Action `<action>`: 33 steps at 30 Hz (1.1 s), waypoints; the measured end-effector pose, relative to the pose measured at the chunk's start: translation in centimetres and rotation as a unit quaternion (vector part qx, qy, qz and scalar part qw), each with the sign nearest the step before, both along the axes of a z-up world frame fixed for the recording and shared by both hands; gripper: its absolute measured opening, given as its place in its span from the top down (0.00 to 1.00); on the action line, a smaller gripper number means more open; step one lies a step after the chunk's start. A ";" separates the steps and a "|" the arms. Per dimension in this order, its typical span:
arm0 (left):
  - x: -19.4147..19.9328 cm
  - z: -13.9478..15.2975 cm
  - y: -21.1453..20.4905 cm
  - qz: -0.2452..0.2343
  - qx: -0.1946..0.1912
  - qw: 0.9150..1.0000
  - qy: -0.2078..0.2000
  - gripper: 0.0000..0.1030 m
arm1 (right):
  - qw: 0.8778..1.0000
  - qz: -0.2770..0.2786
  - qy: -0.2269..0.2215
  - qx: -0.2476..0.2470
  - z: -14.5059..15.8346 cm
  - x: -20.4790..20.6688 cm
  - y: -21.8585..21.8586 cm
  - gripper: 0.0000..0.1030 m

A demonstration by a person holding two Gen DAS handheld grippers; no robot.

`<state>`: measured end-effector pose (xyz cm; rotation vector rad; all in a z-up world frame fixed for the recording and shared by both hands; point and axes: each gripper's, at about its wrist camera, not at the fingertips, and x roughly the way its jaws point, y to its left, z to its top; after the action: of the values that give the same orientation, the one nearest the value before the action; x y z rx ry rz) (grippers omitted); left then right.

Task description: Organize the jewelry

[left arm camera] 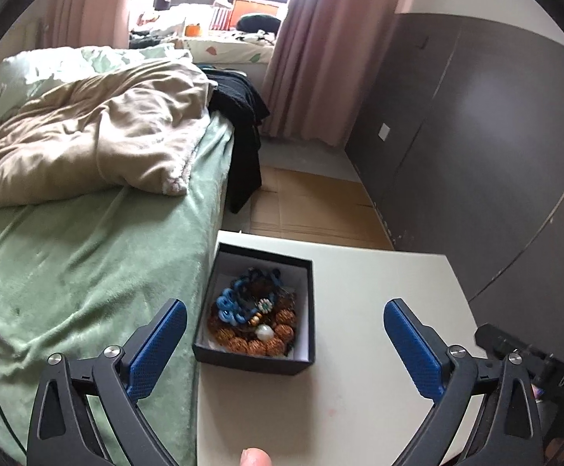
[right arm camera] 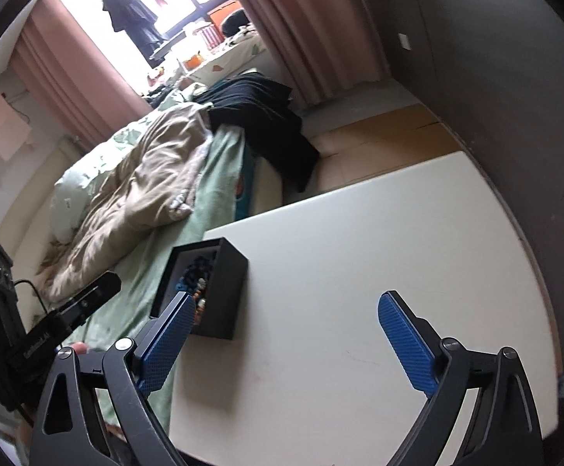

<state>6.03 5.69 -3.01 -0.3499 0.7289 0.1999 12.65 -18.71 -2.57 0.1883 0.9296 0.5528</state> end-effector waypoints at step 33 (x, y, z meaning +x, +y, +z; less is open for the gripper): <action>-3.5 2.2 -5.4 -0.035 0.028 0.997 -0.061 0.02 | 0.997 -0.017 -0.067 -0.027 3.5 -3.5 -5.9 0.00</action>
<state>2.49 0.28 -0.80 -0.2808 0.6124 0.1318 9.16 -24.57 0.98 0.1171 0.8077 0.5017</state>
